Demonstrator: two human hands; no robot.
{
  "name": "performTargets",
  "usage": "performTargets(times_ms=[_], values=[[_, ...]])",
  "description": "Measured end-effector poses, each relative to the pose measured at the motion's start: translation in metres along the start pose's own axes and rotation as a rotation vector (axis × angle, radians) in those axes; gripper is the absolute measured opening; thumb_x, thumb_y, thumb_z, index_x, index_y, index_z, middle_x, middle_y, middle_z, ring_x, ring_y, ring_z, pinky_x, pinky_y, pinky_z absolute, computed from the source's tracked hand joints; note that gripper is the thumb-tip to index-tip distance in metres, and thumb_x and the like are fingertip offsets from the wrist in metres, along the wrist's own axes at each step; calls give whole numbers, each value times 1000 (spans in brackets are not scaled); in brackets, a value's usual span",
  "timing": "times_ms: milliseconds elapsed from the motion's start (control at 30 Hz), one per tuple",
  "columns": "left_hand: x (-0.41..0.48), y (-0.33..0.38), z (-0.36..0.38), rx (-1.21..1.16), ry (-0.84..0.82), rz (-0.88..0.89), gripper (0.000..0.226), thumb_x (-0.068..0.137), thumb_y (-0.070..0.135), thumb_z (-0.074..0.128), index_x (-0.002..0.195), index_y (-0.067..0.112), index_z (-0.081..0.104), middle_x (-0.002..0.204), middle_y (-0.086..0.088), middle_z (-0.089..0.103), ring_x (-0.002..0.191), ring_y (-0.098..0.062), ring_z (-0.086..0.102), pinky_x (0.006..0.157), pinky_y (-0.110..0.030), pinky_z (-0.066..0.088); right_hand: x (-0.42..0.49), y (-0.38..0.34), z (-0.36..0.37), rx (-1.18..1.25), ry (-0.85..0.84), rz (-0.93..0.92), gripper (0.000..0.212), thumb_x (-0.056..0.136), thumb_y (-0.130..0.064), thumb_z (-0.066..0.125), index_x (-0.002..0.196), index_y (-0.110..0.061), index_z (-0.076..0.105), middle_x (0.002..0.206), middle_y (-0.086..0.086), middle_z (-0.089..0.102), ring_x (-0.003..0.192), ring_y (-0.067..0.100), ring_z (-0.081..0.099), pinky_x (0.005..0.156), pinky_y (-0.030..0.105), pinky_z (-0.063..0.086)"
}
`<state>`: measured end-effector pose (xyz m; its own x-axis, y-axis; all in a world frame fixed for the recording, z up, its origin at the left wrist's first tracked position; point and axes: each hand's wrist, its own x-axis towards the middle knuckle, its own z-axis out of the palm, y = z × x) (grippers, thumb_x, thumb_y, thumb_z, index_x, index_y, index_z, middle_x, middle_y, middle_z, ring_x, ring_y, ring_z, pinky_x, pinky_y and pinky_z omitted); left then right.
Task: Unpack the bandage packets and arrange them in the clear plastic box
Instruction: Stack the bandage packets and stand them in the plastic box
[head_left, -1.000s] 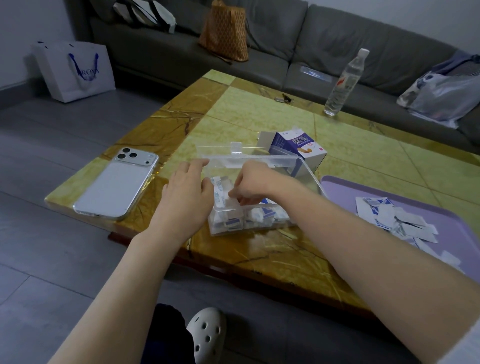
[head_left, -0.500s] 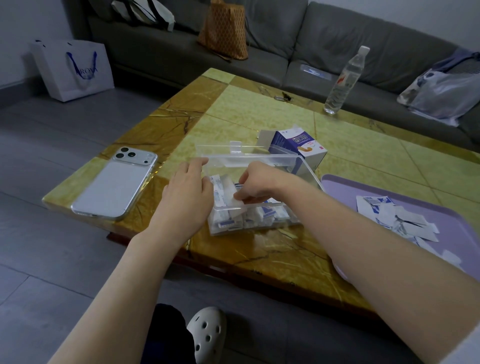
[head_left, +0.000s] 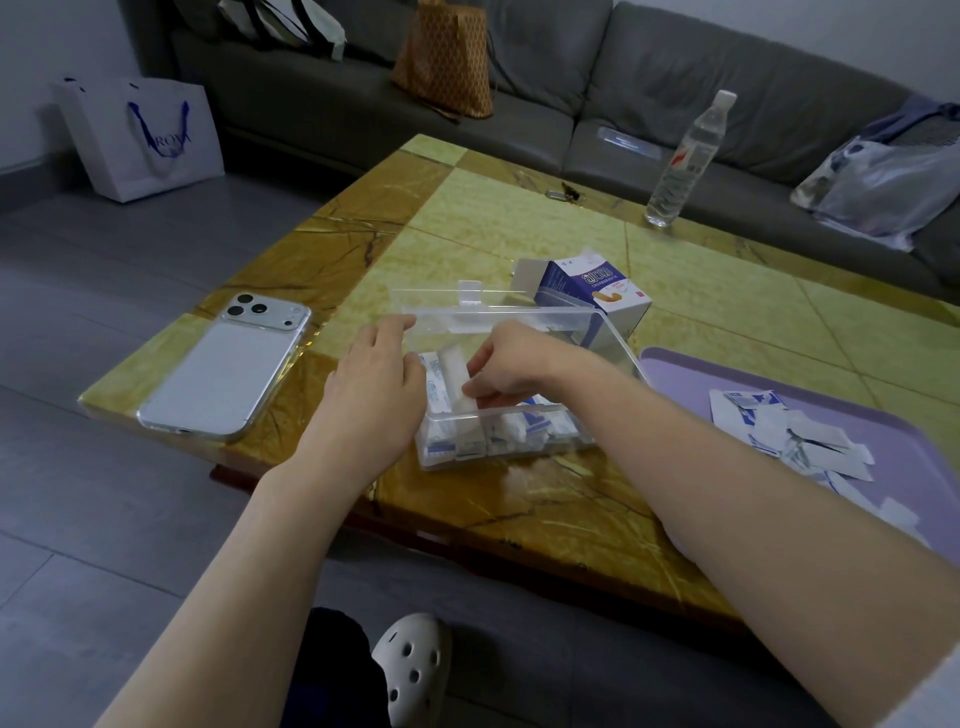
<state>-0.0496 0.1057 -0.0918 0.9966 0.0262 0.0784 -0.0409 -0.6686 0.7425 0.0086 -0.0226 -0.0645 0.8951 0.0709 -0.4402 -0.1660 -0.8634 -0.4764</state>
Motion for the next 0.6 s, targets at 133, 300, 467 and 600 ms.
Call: performTargets(times_ms=[133, 300, 467, 600], values=[[0, 0, 0, 4, -3, -6, 42, 99, 19, 32, 141, 21, 30, 142, -4, 35, 128, -21, 37, 106, -46, 34, -1, 1, -3, 101, -11, 33, 31, 88, -5, 61, 117, 4, 55, 96, 18, 66, 84, 27, 69, 83, 37, 56], [0, 0, 0, -8, -12, -10, 42, 100, 19, 32, 141, 22, 29, 142, -4, 35, 127, -21, 38, 105, -46, 35, -2, 2, -9, 195, -2, 41, 32, 90, -1, 56, 121, 3, 50, 97, 19, 63, 63, 18, 64, 53, 19, 56], [2, -1, 1, 5, -7, -9, 42, 100, 19, 32, 141, 22, 29, 142, -4, 35, 128, -21, 37, 105, -46, 35, -6, -1, -13, 229, 0, 29, 29, 90, -2, 57, 118, 6, 53, 101, 20, 65, 66, 18, 65, 55, 20, 57], [3, -1, 2, 15, -9, -8, 42, 99, 17, 32, 141, 20, 30, 141, -6, 36, 126, -23, 39, 104, -45, 36, -6, -4, 1, 96, 19, -32, 36, 84, -9, 67, 115, 4, 55, 107, 19, 65, 93, 27, 66, 83, 35, 56]])
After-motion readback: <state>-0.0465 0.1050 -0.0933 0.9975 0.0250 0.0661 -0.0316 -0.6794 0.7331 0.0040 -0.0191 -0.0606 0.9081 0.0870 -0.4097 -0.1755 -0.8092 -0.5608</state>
